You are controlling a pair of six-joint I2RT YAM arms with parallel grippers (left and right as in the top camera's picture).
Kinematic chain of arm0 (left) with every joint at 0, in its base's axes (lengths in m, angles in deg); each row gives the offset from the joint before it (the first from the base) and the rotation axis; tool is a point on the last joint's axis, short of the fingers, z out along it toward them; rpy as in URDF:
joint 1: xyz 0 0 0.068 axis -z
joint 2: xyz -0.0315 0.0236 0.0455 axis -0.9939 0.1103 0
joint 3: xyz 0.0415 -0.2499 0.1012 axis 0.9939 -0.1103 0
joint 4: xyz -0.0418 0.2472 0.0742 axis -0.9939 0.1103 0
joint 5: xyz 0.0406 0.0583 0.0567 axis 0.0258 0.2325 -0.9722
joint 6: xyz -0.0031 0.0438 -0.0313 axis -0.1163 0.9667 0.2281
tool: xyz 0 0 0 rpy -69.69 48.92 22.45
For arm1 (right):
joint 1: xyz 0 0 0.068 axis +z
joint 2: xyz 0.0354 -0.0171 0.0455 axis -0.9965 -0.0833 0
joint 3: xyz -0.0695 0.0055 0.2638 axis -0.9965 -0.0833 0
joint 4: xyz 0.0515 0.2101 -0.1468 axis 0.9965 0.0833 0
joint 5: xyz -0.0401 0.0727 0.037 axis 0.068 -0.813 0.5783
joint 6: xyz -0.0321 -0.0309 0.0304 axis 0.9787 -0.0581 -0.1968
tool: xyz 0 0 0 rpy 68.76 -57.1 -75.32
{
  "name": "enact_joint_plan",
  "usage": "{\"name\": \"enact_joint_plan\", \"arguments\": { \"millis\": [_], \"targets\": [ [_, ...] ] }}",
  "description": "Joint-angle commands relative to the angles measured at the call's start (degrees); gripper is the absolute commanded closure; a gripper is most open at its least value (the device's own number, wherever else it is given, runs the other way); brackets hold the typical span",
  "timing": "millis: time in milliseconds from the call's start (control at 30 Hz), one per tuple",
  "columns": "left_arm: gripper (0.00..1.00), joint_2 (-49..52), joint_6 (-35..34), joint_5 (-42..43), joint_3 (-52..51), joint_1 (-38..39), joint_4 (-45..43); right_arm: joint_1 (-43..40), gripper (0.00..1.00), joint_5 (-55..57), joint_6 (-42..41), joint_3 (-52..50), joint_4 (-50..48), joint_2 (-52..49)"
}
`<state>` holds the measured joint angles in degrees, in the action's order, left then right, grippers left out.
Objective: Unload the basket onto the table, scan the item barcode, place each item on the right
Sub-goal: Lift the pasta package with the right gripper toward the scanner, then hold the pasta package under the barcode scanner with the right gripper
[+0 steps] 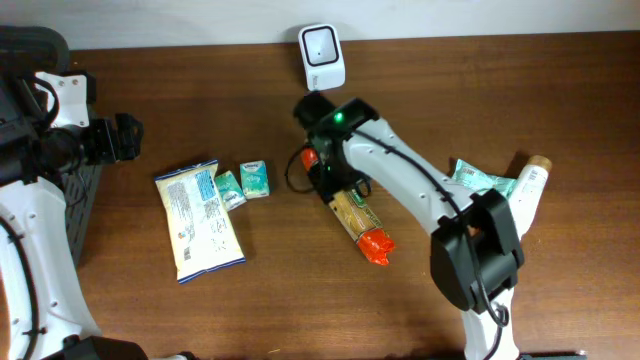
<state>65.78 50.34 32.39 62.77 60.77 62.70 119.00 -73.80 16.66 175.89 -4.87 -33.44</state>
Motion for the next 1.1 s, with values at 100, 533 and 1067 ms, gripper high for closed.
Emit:
{"name": "enact_joint_plan", "arguments": {
  "millis": [100,533,1067],
  "targets": [
    [0.01,-0.28,0.55,0.59,0.26,-0.04,-0.13,-4.59,0.01,-12.28,10.19,-10.6,0.85,1.57],
    [0.01,-0.28,0.55,0.59,0.26,-0.04,-0.13,-4.63,0.96,-15.26,7.58,-5.57,-2.73,4.04],
    [0.01,-0.28,0.55,0.59,0.26,-0.04,-0.13,-17.86,0.96,-29.35,5.55,18.25,7.17,11.87]
  ]
}}
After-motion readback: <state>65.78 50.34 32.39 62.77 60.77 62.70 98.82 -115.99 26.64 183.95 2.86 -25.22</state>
